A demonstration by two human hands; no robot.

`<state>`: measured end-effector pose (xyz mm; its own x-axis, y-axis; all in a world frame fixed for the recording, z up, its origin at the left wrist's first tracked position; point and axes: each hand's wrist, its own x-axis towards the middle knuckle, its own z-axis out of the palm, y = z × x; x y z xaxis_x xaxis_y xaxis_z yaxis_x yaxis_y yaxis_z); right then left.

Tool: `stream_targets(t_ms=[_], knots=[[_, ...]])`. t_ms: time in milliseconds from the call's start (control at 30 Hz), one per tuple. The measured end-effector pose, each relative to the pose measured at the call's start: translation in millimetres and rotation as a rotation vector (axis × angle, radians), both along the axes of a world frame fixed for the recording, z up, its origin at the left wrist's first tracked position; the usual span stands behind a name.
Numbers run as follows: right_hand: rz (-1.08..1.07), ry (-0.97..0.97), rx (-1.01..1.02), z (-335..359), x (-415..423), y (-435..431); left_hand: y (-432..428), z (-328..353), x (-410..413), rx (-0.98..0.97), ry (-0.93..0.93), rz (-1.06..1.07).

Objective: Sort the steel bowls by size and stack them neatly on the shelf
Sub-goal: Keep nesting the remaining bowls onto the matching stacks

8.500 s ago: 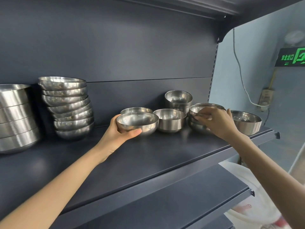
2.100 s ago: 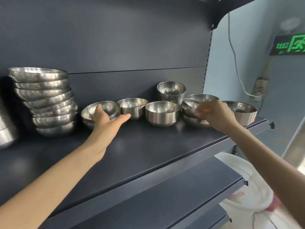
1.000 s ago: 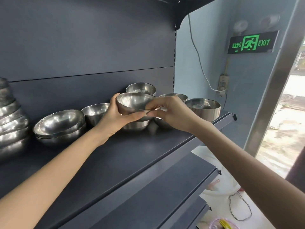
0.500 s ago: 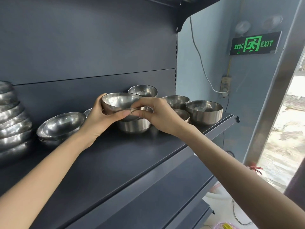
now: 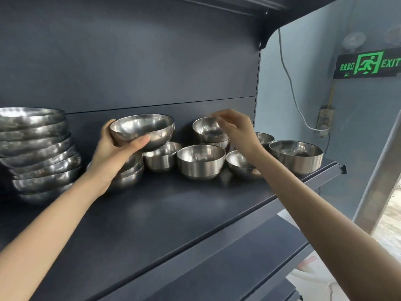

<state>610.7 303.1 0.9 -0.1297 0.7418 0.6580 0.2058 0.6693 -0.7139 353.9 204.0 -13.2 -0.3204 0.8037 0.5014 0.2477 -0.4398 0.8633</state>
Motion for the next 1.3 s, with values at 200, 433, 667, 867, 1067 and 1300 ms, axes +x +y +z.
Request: stream_targets(t_ms=[200,433,667,867,1067,1300], knots=[[-0.088,-0.050,-0.122,-8.2,-6.0,28.8,-12.8,-5.0,-22.6,-0.008,-0.027,0.122],[0.064,-0.210,-0.084,-1.2,-50.8,18.7,-15.0,-9.6,-29.9,-0.048,0.001,0.205],[0.481,-0.232,-0.210,0.9,-123.0,-33.1,-18.6,-9.6,-36.4,-0.062,-0.056,0.205],[0.625,-0.139,-0.246,-9.0,-151.7,-35.0,-23.7,-3.6,-47.0,-0.097,-0.027,0.246],[0.576,-0.162,-0.273,-19.9,-155.0,-17.2,-33.7,-1.2,-58.0,-0.265,0.134,0.134],[0.557,-0.303,-0.271,-37.2,-156.7,-10.3,-37.1,0.3,-64.3,-0.357,0.305,0.181]])
